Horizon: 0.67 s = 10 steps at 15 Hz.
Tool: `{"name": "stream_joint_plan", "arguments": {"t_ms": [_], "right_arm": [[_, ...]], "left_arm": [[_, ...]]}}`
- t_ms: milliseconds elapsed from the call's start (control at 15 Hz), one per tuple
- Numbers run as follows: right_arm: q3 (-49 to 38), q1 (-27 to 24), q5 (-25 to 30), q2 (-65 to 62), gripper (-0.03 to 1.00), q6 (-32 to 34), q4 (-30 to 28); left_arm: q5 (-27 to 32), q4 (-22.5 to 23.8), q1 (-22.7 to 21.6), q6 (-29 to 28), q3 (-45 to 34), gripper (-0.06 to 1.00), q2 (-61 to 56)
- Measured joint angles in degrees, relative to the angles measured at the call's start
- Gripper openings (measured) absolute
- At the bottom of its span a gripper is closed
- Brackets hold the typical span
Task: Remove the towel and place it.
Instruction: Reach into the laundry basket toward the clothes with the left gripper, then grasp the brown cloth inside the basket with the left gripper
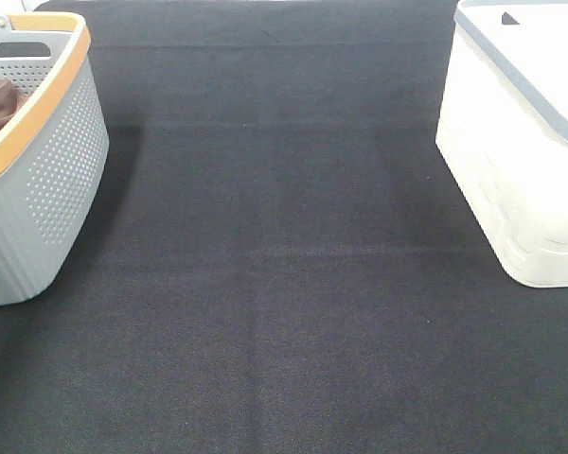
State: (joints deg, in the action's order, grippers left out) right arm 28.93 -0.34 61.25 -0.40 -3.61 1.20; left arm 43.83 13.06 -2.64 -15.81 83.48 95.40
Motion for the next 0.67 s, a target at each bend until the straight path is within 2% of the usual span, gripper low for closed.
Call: {"name": "stream_joint_plan", "arguments": {"t_ms": [267, 467, 667], "right_arm": [[0.00, 0.00, 0.00, 0.00, 0.84, 0.00, 0.06], [0.00, 0.00, 0.00, 0.00, 0.84, 0.00, 0.06], [0.00, 0.00, 0.00, 0.00, 0.84, 0.00, 0.06]], "left_arm": [[2.23, 0.52, -2.81, -2.52, 3.84, 0.65, 4.24], [2.92, -0.34, -7.05, -2.69, 4.24, 0.65, 8.14], [2.86, -0.57, -8.71, -2.29, 4.24, 0.65, 11.75]]}}
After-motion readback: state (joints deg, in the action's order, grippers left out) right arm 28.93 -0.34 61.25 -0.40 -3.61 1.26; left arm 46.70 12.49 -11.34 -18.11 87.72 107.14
